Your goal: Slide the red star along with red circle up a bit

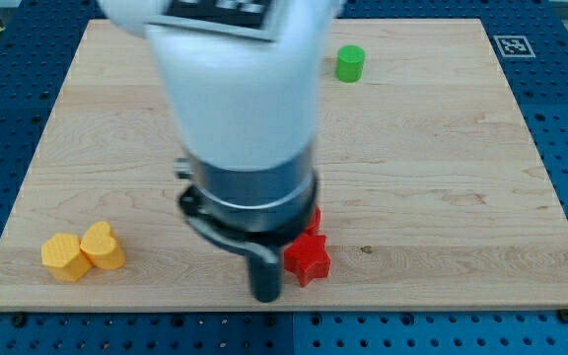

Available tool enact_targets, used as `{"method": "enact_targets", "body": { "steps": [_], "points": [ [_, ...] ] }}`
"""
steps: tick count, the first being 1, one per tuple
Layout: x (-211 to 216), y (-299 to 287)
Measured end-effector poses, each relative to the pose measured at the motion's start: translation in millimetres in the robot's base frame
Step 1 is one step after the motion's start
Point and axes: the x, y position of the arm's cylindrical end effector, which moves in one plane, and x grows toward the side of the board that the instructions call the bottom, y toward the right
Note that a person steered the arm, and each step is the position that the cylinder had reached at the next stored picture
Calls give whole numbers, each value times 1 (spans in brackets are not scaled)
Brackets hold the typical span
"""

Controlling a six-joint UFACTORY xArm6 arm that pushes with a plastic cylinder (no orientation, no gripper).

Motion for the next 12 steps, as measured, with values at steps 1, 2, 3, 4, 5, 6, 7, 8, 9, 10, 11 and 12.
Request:
{"method": "enact_targets", "body": {
  "steps": [1, 2, 3, 4, 5, 6, 7, 8, 9, 10, 11, 12],
  "points": [
    [2, 60],
    [4, 63],
    [3, 59],
    [4, 37],
    [1, 14],
    [-3, 12],
    [-2, 15],
    [3, 24],
    [4, 31],
    [4, 31],
    [-13, 31],
    [-31, 31]
  ]
}}
